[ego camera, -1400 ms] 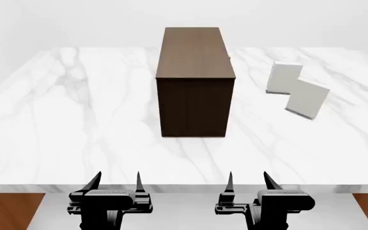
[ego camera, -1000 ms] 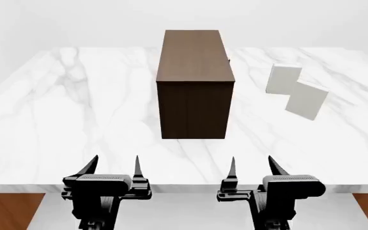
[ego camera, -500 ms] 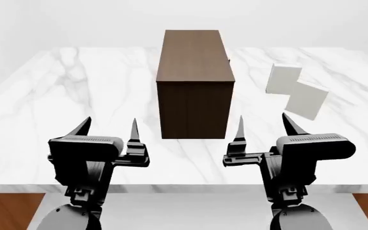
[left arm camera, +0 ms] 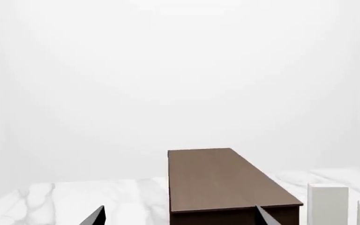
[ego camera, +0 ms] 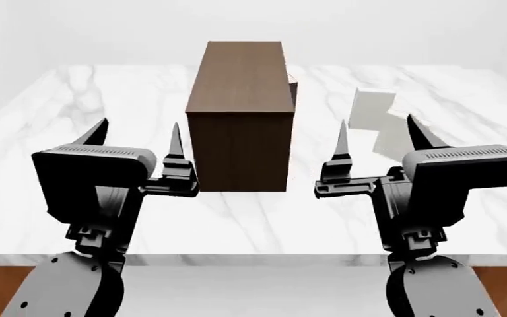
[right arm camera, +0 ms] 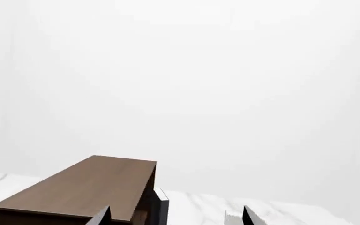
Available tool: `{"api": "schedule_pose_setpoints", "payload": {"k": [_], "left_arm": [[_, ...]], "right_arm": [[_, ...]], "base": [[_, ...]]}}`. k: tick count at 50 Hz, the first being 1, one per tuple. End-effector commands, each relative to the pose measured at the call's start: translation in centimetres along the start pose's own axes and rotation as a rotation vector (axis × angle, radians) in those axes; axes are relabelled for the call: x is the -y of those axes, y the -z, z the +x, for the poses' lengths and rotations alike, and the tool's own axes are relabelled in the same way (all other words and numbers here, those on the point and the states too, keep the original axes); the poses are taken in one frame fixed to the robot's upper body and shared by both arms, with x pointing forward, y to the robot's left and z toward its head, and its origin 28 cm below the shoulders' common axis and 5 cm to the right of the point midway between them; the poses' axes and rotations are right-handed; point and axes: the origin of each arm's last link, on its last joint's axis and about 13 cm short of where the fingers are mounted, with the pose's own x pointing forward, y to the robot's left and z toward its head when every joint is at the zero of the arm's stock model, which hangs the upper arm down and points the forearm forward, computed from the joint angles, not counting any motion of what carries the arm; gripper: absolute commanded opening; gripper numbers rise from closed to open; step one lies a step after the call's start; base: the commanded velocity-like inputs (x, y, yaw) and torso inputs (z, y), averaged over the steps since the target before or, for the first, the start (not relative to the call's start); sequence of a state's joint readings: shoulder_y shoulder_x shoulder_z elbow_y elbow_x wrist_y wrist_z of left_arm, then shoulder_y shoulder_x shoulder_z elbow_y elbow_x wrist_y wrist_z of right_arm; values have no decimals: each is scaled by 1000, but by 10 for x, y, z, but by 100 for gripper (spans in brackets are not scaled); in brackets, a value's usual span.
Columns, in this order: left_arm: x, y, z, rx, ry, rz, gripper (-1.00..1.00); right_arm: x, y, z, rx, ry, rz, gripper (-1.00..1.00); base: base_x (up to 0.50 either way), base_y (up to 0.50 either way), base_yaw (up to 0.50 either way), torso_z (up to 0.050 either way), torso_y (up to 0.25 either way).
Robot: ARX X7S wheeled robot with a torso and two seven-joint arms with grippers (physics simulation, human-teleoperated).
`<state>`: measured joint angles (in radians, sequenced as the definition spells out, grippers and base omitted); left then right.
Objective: Pick up the book on the right and place it under the cabinet shelf.
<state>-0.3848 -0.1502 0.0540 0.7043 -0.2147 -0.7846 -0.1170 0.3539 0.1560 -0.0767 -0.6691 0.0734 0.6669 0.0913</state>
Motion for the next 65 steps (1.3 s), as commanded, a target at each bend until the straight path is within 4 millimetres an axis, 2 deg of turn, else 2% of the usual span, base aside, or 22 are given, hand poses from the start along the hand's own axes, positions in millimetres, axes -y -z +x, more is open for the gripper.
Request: {"api": "schedule_pose_setpoints", "payload": {"k": [1,22,65], "left_arm": [[1,-11,3,22,12,12,100],[1,-13,3,29,12,14,100],[0,-24,5,54,19,38,100]], "right_arm": [[3,-11,2,25,4,-3,100],[1,-11,0,24,-20,-6,100],[0,-22,3,51,-54,-18,100]], "base": [[0,-410,0,0,0],[17,-312,0,0,0],[133,-110,0,0,0]]}}
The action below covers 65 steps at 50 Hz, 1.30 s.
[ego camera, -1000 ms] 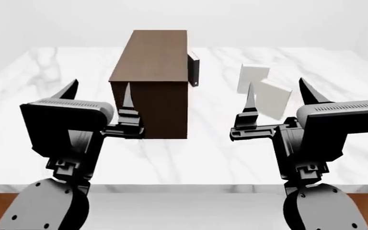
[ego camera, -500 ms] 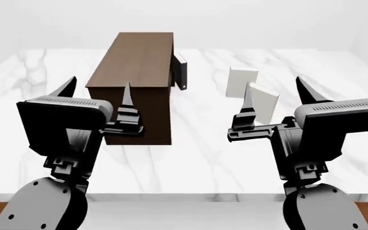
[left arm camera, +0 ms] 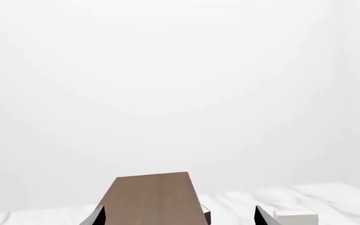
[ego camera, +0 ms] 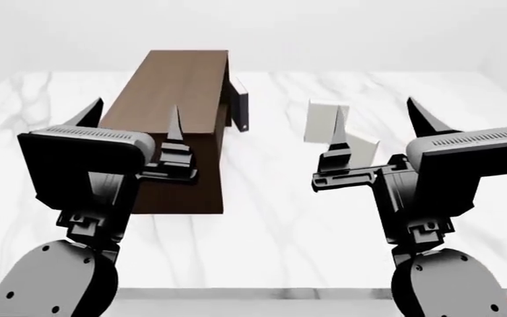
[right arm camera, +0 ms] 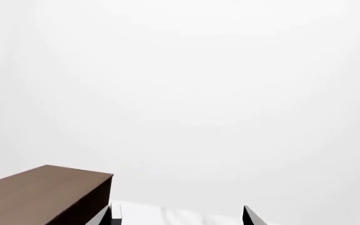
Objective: Pick up the book on the right and place it under the cabinet shelf.
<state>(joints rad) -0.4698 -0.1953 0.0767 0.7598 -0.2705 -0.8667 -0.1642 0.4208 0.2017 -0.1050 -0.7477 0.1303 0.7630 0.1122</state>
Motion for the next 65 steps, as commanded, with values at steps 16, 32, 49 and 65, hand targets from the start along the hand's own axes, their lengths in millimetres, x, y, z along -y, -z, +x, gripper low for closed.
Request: {"api": "schedule_pose_setpoints", "payload": {"k": [16,32,49,65], "left_arm": [[-2,-12,-1,31,-2,16,100],[-4,-11,-1,31,-13,21,100],[-4,-14,0,39,-13,21,100],[-4,-19,1,51,-9,20,100]], "right_arm": [[0,-11,4,20,-33,-13,100],[1,-15,4,41,-36,-5,100],[2,-15,3,44,-34,-3,100],[2,-16,3,44,-38,-2,100]], "base": [[245,0,0,0,0],[242,0,0,0,0],[244,0,0,0,1],[239,0,0,0,1]]}}
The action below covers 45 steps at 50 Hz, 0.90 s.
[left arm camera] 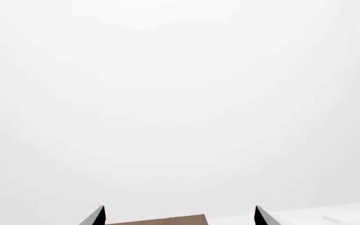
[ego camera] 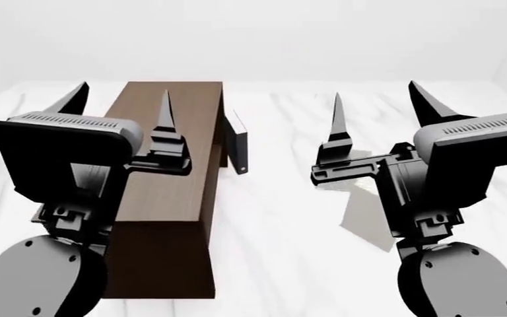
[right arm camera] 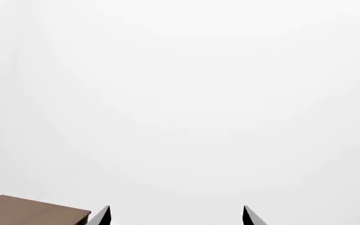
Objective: Pick up the book on the right and place it under the cabinet shelf.
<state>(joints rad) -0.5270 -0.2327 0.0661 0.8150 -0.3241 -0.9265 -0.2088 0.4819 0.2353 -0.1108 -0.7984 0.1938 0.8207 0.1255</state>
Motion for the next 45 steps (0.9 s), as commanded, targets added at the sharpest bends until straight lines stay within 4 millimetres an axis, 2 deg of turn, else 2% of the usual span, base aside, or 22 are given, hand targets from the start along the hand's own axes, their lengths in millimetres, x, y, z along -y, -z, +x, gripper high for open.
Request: {"api": "schedule_pose_setpoints", "payload": {"k": [1,30,39,45], "left_arm": [[0,-3,0,8,1,-2,100],[-2,-10,1,23,-3,4,100],[-2,-9,0,24,-4,4,100],[-1,-10,-1,27,-5,10,100]], "right_arm": [[0,-1,0,0,-3,0,100],[0,-5,0,1,-10,-5,100],[1,-5,-1,-40,-25,17,100],[14,-20,7,-143,-73,-11,100]], "base": [[238,0,0,0,0],[221,0,0,0,1],[78,0,0,0,1],[0,0,0,0,0]]}}
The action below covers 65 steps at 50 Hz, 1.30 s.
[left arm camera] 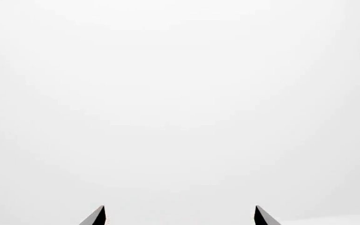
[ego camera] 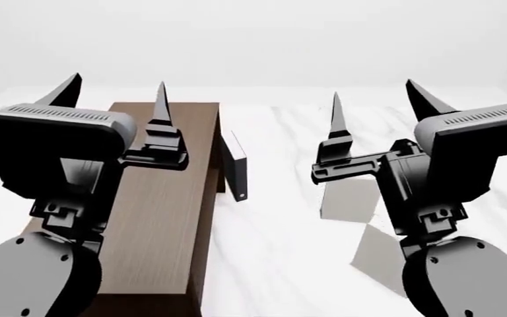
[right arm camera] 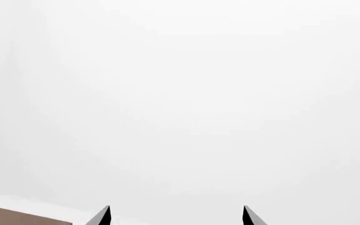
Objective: Pick up the book on the right and place it under the cabinet shelf.
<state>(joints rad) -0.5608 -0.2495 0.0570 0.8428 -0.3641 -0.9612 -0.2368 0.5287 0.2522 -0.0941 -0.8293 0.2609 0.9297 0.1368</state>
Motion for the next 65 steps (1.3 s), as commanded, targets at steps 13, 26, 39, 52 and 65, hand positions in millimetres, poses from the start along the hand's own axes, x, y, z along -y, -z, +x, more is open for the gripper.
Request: {"api": "schedule_pose_setpoints", "payload": {"k": [13,26,39,52,65], "left_arm": [[0,-2,-4,15,3,0,100],[-1,-2,-5,19,1,0,100],[-1,-5,-6,25,8,6,100],[-1,-6,-7,24,11,7,100],[-4,-9,-8,29,12,15,100]], "right_arm": [[50,-68,17,-299,-219,-193,100],[87,-74,30,-621,-359,-267,100],[110,-61,41,-824,-386,-257,100],[119,-50,40,-948,-383,-264,100],[118,-34,36,-1012,-409,-240,100]], "base": [[0,0,0,0,0],[0,0,0,0,0],[0,0,0,0,0],[0,0,0,0,0],[0,0,0,0,0]]}}
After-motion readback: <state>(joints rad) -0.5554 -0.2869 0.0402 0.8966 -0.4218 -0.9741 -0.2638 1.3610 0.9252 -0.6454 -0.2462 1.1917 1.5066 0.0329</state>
